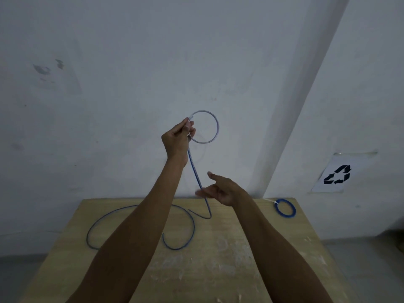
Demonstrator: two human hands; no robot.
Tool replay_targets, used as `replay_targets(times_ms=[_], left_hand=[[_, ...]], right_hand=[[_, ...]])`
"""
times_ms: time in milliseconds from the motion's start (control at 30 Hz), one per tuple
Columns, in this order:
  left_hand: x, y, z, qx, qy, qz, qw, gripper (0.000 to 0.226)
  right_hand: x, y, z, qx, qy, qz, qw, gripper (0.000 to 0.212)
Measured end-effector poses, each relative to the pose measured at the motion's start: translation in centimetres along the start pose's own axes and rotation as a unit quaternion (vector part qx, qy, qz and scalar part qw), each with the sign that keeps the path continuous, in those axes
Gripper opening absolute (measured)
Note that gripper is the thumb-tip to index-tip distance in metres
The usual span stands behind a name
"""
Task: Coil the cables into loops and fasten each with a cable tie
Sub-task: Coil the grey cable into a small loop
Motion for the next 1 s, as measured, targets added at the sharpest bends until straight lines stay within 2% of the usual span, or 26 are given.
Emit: replay_targets(times_ms=[33, 100, 167, 300, 400, 500, 633, 800, 867, 1000], left_hand=[[0.2, -0.2, -0.2, 0.0, -0.009, 0.007, 1.0, 0.024], [0.4, -0.5, -0.3, -0.005, -0.032, 0.021, 0.999, 0.024], [0.6, -0.6, -0.1, -0.007, -0.047, 0.026, 0.999, 0.024], [0.5, -0.6, 0.2, 0.007, -0.035, 0.016, 0.999, 0.026], [0.7, -0.5, 0.0, 0.004, -0.036, 0.013, 0.999, 0.027], [0.9, -0.3, 0.1, -0.002, -0.048, 0.02, 0.999, 0.026], [0.8, 0.2, 1.0, -0.026, -0.059, 0.028, 0.998, 0.027], [0.2, 1.0, 3.3, -0.123, -0.083, 0.02, 0.989, 0.026], [-0.1, 1.2, 4.1, -0.158, -0.093, 0.02, 0.983, 0.024], [-0.3, 1.4, 4.9, -0.194, -0.117, 0.042, 0.973, 0.024]], right_hand=[[-0.1, -0.2, -0.2, -0.084, 0.008, 0.005, 0.996, 0.035], [-0.8, -0.8, 0.0, -0.174, 0.044, 0.019, 0.984, 0.043], [-1.0, -1.2, 0.3, -0.197, 0.048, 0.003, 0.979, 0.045], [-0.7, -1.2, 0.1, -0.19, 0.004, -0.056, 0.98, 0.047], [-1.1, -0.8, -0.5, -0.247, -0.015, -0.051, 0.967, 0.034], [-1.7, -0.9, -0.5, -0.285, 0.031, -0.023, 0.958, 0.011], [-2.3, -1.8, 0.3, -0.269, 0.089, 0.03, 0.959, 0.004], [-2.0, -3.2, 2.3, -0.178, 0.175, 0.107, 0.962, 0.013], [-1.3, -3.9, 2.7, -0.133, 0.187, 0.147, 0.962, 0.008], [-0.2, -4.7, 3.2, -0.035, 0.189, 0.239, 0.952, 0.037]])
Point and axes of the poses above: each hand's wrist, its own x-axis away from the middle knuckle, its own z-axis out of the back of the hand, y = z × x, the point moved 2 cm from there along -x, towards the middle knuckle, and after that the axes turned 10 degrees about x, right-handed, at the moved point
